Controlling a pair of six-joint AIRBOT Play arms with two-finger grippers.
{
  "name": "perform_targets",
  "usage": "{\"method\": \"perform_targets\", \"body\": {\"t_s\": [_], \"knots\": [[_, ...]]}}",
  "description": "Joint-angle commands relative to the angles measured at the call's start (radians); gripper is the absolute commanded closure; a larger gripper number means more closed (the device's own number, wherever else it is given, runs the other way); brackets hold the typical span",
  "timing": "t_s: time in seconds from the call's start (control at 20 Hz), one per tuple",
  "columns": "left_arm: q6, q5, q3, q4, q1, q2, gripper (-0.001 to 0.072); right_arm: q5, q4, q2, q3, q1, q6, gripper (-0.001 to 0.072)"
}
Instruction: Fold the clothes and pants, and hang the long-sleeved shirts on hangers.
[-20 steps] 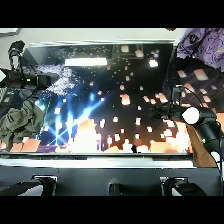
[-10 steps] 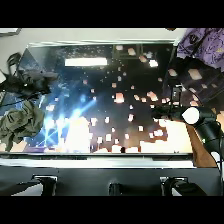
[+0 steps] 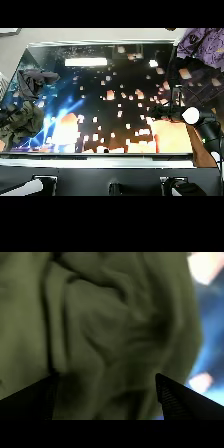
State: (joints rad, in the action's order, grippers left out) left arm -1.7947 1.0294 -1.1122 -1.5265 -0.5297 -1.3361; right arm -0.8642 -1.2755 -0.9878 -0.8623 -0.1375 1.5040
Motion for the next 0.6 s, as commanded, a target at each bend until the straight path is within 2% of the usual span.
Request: {"method": "perform_targets", "body": {"t_s": [0.0, 0.05, 0.1, 0.15, 0.35, 0.45, 0.55], "knots": [[-0.005, -0.123, 0.079, -0.003, -0.062, -0.051, -0.0013, -0.002, 0.000, 0.001, -0.001, -0.001, 0.003, 0.0683], [-0.005, -0.121, 0.079, 0.008, -0.059, -0.071, 0.0087, -0.002, 0.000, 0.001, -0.001, -0.001, 0.003, 0.0683], [-0.004, -0.111, 0.079, 0.042, -0.058, -0.077, 0.0481, -0.001, 0.000, 0.001, -0.001, -0.001, 0.003, 0.0683], [0.007, -0.106, 0.079, 0.095, -0.056, -0.075, 0.0693, -0.001, 0.000, 0.001, -0.001, -0.001, 0.003, 0.0683], [0.109, -0.024, 0.076, 0.370, 0.029, -0.013, 0.0694, -0.020, 0.000, 0.001, -0.001, -0.001, 0.003, 0.0684], [0.121, 0.019, 0.076, 0.478, 0.161, 0.046, 0.0694, -0.064, -0.001, 0.001, -0.001, -0.001, 0.003, 0.0684], [0.150, 0.020, 0.076, 0.590, 0.351, 0.101, 0.0694, -0.120, -0.004, 0.001, -0.001, -0.001, 0.003, 0.0684]]}}
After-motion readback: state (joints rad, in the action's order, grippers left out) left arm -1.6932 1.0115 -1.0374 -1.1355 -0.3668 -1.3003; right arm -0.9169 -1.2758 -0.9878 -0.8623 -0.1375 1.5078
